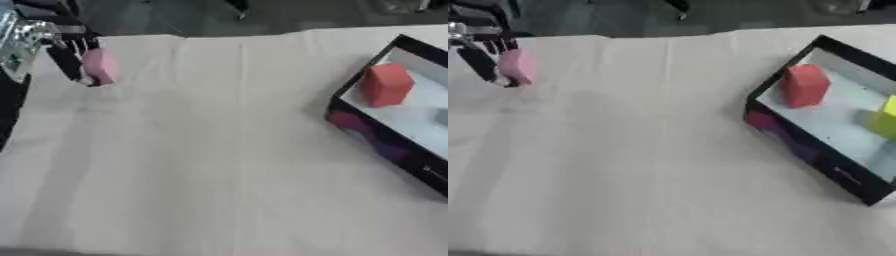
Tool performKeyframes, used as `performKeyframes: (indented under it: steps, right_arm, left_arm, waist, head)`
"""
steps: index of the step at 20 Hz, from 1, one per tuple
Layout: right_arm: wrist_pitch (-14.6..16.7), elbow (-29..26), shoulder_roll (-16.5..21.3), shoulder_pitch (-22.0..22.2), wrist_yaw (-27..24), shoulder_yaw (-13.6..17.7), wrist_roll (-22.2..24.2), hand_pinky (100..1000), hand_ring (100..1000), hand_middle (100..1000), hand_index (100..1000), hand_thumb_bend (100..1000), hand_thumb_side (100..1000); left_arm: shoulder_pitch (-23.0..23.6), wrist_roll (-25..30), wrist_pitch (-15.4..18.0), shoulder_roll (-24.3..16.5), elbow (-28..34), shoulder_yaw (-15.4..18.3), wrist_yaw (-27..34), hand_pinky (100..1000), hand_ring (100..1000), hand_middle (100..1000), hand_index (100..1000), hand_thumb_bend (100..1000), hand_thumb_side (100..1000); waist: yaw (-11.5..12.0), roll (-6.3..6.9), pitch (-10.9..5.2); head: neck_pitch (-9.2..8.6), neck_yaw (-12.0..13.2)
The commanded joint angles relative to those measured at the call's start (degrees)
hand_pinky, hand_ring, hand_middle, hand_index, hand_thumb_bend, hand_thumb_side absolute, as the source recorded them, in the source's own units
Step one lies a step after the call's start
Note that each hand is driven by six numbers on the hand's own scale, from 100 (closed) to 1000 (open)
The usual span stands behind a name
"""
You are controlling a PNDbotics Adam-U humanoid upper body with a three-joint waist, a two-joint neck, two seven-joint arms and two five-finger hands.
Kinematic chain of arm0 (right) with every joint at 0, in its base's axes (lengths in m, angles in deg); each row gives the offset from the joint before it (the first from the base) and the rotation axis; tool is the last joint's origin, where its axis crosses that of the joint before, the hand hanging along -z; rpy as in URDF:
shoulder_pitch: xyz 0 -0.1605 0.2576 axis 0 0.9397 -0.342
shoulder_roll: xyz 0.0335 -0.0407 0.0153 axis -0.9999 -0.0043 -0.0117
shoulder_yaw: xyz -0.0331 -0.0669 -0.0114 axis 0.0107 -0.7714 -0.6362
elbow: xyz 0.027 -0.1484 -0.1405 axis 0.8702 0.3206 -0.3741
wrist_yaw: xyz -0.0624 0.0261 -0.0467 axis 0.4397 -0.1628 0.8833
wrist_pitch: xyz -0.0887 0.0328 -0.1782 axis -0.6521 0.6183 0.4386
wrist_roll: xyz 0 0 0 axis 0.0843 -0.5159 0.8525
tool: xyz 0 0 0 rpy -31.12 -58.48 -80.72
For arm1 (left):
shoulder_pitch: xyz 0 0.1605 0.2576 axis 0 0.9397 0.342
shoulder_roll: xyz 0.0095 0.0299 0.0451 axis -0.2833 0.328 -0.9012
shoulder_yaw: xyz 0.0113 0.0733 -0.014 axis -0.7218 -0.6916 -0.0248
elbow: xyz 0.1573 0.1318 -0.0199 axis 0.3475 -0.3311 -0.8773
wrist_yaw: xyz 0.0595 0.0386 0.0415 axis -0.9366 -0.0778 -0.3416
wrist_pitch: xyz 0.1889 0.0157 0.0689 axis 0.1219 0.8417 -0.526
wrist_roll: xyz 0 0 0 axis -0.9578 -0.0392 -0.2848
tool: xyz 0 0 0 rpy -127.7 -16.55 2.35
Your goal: Pick up the objects with one hand, pass them to the other hand, and then place them into the box on the other side of the table.
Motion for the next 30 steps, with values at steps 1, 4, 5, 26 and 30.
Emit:
performKeyframes:
  steps: [1, 4, 5, 26, 30]
  right_arm:
    - [-0.1, -1.4, 1.7, -1.4, -1.0, 0.4, -0.1, 981, 1000, 905, 979, 100, 509]
    - [0.0, -2.2, 1.0, -3.2, -1.8, -0.1, 0.4, 983, 1000, 922, 988, 100, 506]
    - [0.1, -2.5, 0.8, -3.8, -2.0, -0.3, 0.6, 983, 1000, 930, 992, 100, 503]
    - [1.5, -2.3, -12.6, -21.4, 4.4, -13.2, 12.2, 971, 1000, 993, 1000, 100, 335]
    - [2.7, 0.0, -16.1, -24.1, 8.1, -15.1, 14.7, 972, 1000, 1000, 1000, 100, 272]
  left_arm:
    - [0.3, -2.5, 0.1, -1.9, 4.5, -0.6, 3.0, 769, 684, 606, 551, 322, 100]
    - [3.2, -5.5, -0.2, -0.7, 9.3, -0.6, 6.1, 747, 633, 607, 566, 296, 100]
    - [4.4, -6.5, -0.1, 0.0, 10.8, -0.3, 7.1, 744, 627, 606, 567, 278, 100]
    - [21.2, -22.9, -9.1, 12.8, 36.9, 0.7, 24.4, 714, 594, 589, 558, 100, 100]
    - [22.2, -26.7, -9.0, 14.5, 37.3, -1.4, 25.7, 702, 591, 601, 575, 100, 100]
  waist:
    - [0.4, -1.20, -2.68]
    - [1.1, -1.47, -3.13]
    - [1.2, -1.52, -3.20]
    - [4.5, -2.60, -4.81]
    - [5.0, -2.76, -4.94]
  head:
    - [0.14, -1.4]
    - [0.05, -2.5]
    - [-0.03, -2.7]
    - [2.50, -7.2]
    - [2.60, -8.3]
